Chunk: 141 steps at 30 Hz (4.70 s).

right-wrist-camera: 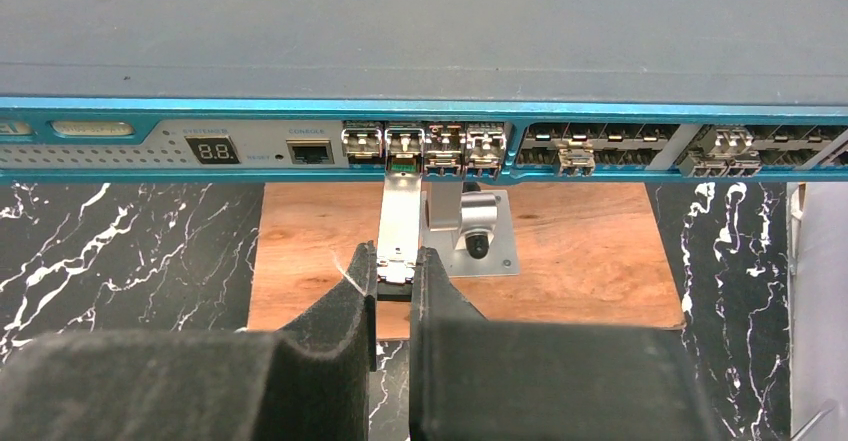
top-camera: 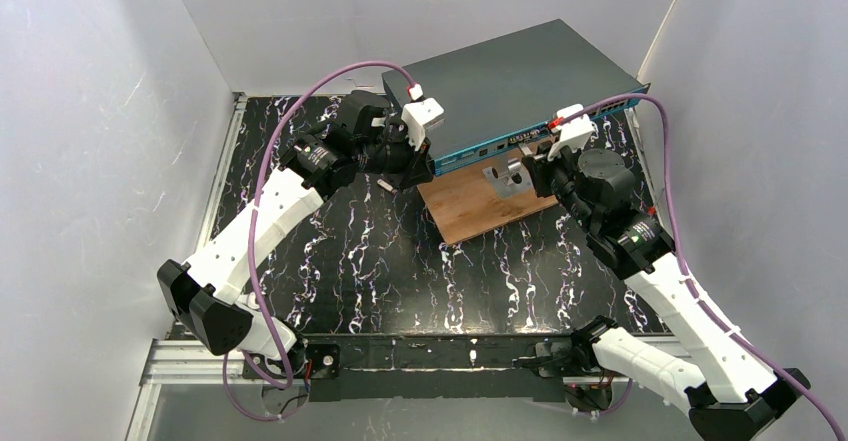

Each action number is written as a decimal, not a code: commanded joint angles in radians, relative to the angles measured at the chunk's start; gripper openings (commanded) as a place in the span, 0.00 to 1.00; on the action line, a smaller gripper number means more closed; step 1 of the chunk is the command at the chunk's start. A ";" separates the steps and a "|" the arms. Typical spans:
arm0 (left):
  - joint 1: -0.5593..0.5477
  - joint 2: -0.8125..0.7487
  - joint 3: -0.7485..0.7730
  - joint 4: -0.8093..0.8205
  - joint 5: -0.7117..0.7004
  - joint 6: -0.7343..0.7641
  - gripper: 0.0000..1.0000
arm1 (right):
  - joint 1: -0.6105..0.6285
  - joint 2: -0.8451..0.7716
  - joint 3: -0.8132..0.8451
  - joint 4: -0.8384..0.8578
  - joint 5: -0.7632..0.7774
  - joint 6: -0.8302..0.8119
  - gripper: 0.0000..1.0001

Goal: Insert the plug into the switch port

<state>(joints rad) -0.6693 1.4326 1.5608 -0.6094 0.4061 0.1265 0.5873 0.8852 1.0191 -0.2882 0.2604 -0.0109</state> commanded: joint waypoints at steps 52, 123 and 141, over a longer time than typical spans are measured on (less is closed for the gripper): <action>0.002 -0.009 0.037 0.023 -0.042 -0.014 0.00 | 0.002 -0.051 -0.048 0.243 -0.127 -0.066 0.01; 0.004 -0.019 0.035 0.025 -0.078 -0.017 0.00 | 0.001 -0.006 -0.069 0.238 0.053 0.005 0.01; 0.006 -0.026 0.026 0.026 -0.064 -0.016 0.00 | 0.002 0.085 -0.016 0.325 0.104 0.045 0.15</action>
<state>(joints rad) -0.6693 1.4326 1.5608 -0.6140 0.3660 0.1078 0.5896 0.9539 0.9680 -0.1062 0.3027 -0.0116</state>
